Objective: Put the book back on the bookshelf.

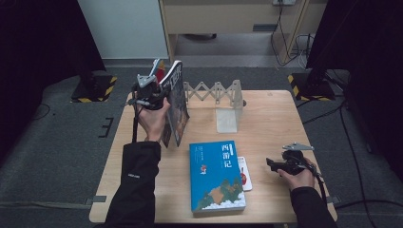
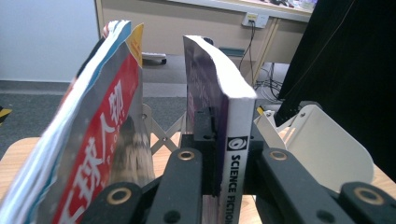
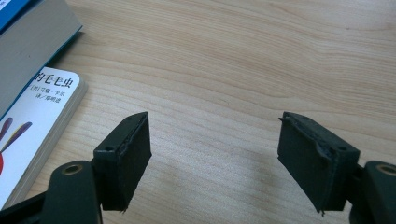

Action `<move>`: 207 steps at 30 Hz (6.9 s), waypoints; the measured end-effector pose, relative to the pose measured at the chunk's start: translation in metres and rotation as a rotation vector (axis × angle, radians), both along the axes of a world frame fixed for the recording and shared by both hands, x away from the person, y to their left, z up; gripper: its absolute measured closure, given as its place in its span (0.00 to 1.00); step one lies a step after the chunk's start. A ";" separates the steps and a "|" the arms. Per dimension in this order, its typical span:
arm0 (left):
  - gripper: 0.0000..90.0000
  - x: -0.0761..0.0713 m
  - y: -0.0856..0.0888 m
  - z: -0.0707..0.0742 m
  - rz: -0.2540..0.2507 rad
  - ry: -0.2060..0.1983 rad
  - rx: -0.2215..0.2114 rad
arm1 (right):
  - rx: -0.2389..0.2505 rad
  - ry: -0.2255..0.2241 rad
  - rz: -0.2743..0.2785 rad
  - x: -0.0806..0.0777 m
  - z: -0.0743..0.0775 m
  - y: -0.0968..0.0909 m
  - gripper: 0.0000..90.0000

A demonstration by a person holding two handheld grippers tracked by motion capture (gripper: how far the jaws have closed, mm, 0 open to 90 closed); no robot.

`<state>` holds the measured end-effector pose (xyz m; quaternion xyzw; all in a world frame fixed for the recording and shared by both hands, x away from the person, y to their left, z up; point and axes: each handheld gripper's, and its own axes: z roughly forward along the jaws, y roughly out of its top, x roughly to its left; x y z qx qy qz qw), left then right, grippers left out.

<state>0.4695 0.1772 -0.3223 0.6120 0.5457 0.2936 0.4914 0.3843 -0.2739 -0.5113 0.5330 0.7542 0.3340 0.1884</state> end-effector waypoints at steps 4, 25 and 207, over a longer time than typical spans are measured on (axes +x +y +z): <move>0.91 0.007 -0.001 -0.004 0.020 0.002 0.008 | 0.005 -0.001 -0.001 0.000 0.000 0.000 0.29; 0.91 0.002 0.002 -0.011 0.005 0.031 0.067 | 0.006 0.000 0.000 0.000 0.000 0.000 0.29; 0.41 -0.120 0.047 -0.083 -0.326 0.067 -0.047 | 0.007 -0.078 0.053 -0.006 0.018 0.008 0.30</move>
